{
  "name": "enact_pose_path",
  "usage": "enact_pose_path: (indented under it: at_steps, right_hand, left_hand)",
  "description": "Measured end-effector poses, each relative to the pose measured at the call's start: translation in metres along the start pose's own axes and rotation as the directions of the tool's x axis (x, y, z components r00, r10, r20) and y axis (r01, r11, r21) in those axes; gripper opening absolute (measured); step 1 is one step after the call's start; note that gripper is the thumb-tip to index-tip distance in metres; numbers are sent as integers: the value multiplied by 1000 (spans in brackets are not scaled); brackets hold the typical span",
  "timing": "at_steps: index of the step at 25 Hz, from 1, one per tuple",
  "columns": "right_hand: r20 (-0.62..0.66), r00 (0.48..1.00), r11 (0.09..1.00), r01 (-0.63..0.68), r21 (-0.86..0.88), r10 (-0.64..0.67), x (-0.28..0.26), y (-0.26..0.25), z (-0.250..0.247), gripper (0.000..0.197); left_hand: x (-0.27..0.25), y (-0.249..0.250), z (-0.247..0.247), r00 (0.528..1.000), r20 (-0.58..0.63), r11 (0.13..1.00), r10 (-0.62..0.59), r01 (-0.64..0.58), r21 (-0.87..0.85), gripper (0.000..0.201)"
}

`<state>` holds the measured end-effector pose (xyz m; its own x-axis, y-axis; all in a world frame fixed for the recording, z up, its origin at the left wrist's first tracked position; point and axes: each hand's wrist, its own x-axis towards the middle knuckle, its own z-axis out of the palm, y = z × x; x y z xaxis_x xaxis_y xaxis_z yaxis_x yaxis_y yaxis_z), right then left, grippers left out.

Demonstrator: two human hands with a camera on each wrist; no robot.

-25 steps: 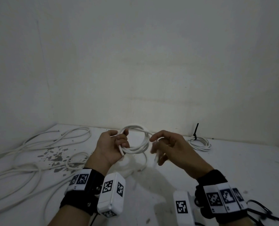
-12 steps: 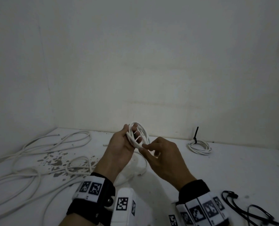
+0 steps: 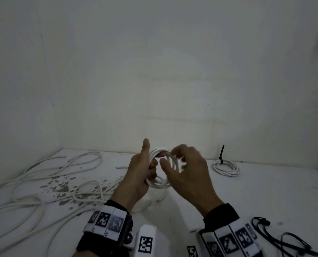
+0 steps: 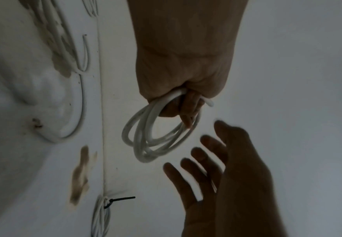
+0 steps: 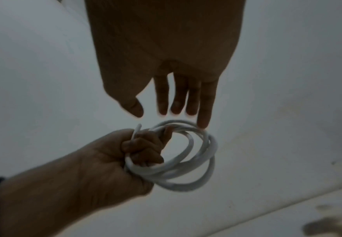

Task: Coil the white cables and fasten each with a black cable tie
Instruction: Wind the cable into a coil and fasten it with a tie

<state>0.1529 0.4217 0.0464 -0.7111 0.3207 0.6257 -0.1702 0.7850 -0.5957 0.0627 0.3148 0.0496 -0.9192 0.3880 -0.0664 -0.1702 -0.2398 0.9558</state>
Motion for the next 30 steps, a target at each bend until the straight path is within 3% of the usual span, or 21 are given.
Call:
enact_pose_path:
  at_steps: [2, 5, 9, 10, 11, 12, 16, 18, 23, 25, 27, 30]
  right_hand:
    - [116, 968, 958, -239, 157, 222, 3, 0, -5, 44]
    - [365, 844, 725, -529, 442, 394, 6, 3, -10, 48]
    - [646, 673, 261, -738, 623, 361, 4, 3, -11, 46]
    - [686, 651, 147, -751, 644, 325, 2, 3, -9, 48]
    - [703, 644, 87, -753, 652, 302, 1, 3, -7, 50]
    - [707, 641, 84, -756, 649, 299, 0, 3, -6, 53]
    - [691, 642, 250, -767, 592, 333, -3, -4, 0, 59]
    - [689, 639, 284, -769, 572, 342, -4, -2, 3, 60]
    - [757, 588, 360, -798, 484, 286, 1, 4, -10, 44]
    - [768, 553, 367, -822, 436, 324, 1, 6, -12, 50]
    - [707, 601, 489, -775, 400, 374, 0, 8, -7, 59]
    - [539, 765, 649, -614, 449, 351, -7, 6, 4, 55]
  left_hand:
    - [-3, 2, -2, 993, 111, 999, -33, 32, 17, 69]
    - [-9, 3, -1, 988, 148, 988, -42, 19, 154, 74]
    - [-8, 3, 4, 997, 72, 981, 6, -19, 191, 75]
    - [-7, 4, 3, 997, 75, 979, -2, -13, 201, 75]
    - [-7, 4, 2, 996, 88, 979, -20, 1, 205, 74]
    - [-6, 4, 1, 994, 102, 980, -42, 21, 199, 73]
    - [0, 2, -6, 989, 128, 980, -71, 45, 194, 74]
    - [0, -2, -7, 989, 130, 975, -74, 45, 216, 73]
    - [-4, -4, -2, 985, 166, 917, -46, -24, 398, 72]
    - [-6, -6, 2, 981, 194, 880, -32, -65, 471, 75]
    - [-6, -10, 5, 977, 213, 852, -28, -88, 515, 78]
    - [-5, -10, 1, 978, 204, 879, -50, -54, 473, 76]
